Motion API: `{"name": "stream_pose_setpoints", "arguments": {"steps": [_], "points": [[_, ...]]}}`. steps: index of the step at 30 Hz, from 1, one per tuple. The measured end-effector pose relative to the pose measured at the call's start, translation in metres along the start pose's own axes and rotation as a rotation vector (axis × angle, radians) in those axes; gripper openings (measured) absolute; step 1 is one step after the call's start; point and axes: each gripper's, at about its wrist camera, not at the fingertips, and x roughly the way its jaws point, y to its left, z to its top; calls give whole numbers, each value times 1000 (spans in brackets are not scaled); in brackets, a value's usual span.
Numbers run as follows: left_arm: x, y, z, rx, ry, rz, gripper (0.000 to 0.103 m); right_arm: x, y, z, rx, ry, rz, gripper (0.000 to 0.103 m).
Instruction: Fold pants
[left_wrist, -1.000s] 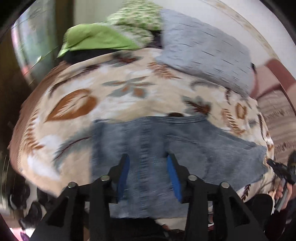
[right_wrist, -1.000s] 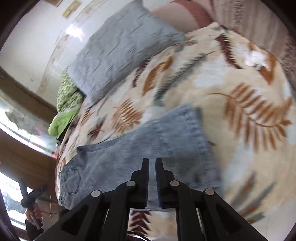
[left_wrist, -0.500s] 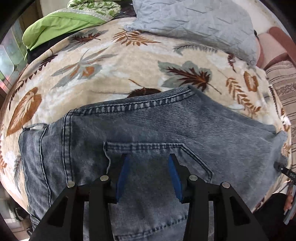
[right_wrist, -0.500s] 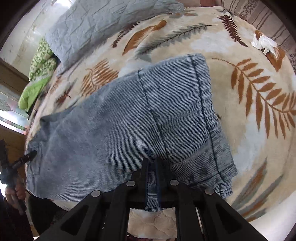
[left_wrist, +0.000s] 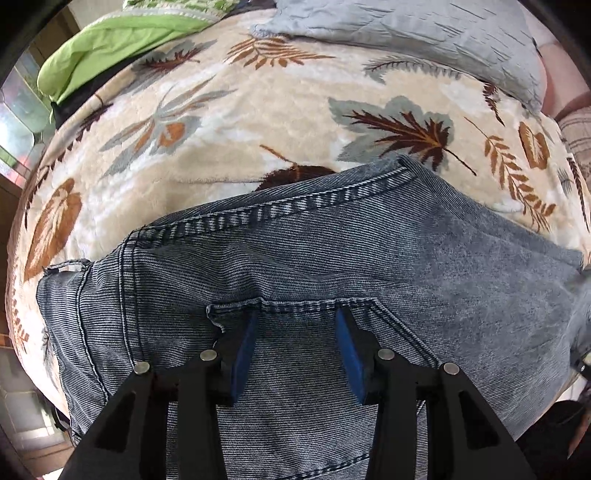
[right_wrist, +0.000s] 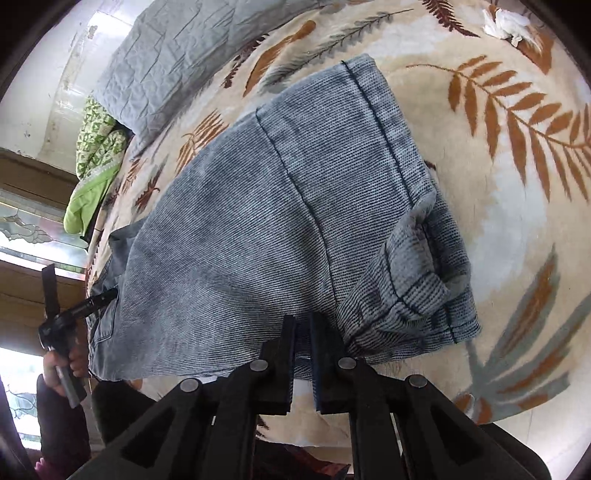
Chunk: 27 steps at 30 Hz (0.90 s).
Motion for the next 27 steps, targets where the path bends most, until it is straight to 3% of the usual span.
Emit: {"name": "stream_pose_setpoints", "arguments": {"steps": [10, 13, 16, 18, 20, 24, 27], "points": [[-2, 6, 19, -31, 26, -1, 45, 8, 22, -3, -63, -60, -79, 10], [-20, 1, 11, -33, -22, 37, 45, 5, 26, -3, -92, -72, -103, 9], [-47, -10, 3, -10, -94, 13, 45, 2, 27, -2, -99, -86, -99, 9], [-63, -21, -4, 9, -132, 0, 52, -3, 29, -1, -103, -124, -89, 9], [-74, -35, -10, 23, -158, -2, 71, -12, 28, 0, -105, -171, -56, 9], [-83, -59, -17, 37, -162, -25, 76, -22, 28, 4, -90, -221, 9, 10], [-81, -77, -20, 67, -145, 1, 80, -18, 35, 5, -107, -213, 22, 10]]}}
